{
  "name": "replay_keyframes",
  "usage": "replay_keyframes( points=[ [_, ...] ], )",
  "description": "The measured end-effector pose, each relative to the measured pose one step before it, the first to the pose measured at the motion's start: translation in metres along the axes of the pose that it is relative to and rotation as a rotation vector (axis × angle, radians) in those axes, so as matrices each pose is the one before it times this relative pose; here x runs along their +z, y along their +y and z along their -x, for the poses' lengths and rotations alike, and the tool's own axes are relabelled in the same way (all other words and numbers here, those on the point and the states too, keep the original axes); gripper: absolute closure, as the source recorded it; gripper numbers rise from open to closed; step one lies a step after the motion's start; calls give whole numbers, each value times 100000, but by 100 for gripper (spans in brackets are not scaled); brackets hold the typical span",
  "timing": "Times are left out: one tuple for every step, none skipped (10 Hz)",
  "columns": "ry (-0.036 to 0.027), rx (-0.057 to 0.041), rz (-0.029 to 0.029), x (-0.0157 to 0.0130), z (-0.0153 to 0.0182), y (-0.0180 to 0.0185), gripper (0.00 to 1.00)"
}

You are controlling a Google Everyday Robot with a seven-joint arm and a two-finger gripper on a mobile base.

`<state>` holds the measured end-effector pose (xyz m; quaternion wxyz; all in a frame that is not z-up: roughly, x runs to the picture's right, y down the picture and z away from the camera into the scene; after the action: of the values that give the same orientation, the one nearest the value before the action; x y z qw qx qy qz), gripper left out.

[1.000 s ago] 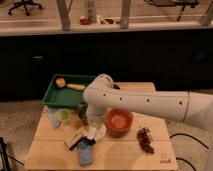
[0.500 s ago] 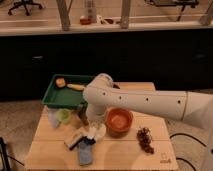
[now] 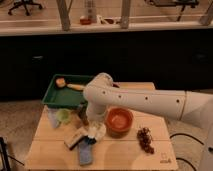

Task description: Place brush in paper cup

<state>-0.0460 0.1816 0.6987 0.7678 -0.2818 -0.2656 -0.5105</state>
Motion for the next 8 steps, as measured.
replay_keyframes(
  points=[
    [-80, -403, 293, -7, -91, 22, 20],
    [-50, -216, 49, 1, -71, -21, 20],
    [-42, -220, 173, 3, -69, 8, 20],
    [-82, -304, 262, 4, -106, 34, 20],
    [-104, -298, 59, 26, -72, -11, 20],
    [57, -216, 98, -58, -79, 34, 20],
    [23, -104, 58, -19, -68, 54, 20],
    [16, -126, 7, -41, -52, 9, 20]
  ],
)
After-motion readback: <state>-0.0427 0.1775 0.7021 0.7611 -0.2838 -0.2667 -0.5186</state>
